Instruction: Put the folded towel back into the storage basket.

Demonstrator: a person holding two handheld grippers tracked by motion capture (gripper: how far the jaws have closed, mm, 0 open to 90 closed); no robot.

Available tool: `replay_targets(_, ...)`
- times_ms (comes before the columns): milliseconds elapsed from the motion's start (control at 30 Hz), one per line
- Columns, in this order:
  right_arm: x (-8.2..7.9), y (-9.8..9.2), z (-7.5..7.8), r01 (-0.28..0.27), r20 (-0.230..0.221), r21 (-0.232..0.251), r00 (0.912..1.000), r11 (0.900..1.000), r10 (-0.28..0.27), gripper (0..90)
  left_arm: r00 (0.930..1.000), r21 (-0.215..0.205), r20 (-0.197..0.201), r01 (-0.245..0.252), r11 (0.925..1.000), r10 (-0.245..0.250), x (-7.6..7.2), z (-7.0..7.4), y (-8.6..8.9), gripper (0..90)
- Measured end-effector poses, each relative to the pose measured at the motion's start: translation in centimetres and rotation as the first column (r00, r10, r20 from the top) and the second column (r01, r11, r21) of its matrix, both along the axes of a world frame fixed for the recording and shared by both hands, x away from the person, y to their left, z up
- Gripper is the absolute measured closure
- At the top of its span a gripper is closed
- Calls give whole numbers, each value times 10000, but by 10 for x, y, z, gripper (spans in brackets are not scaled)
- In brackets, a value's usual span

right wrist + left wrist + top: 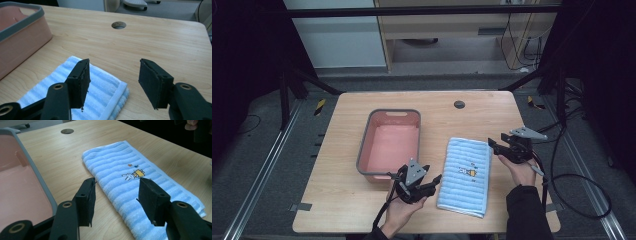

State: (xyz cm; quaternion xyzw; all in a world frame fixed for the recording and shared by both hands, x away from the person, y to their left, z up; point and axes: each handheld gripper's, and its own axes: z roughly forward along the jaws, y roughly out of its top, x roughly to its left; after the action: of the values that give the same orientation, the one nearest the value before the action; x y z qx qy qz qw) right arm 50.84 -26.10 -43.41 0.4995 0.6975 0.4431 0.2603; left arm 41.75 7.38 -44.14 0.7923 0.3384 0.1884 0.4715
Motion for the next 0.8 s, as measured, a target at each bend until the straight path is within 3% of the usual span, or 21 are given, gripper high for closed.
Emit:
replay_targets(133, 1, 2, -6, -83, -170, -302, 9998, 9995, 78, 444, 9999, 111, -107, 32, 9999, -31, 0, -5, -4, 484)
replay_targets(400, 3, 4, -17, -122, -453, -441, 9989, 9990, 102, 469, 9998, 397, -209, 44, 9992, -36, -3, -15, -10, 493)
replay_targets(800, 8, 7, -30, -182, -879, -671, 9961, 9976, 122, 485, 9973, 793, -729, -5, 9969, 63, -3, -40, -24, 502)
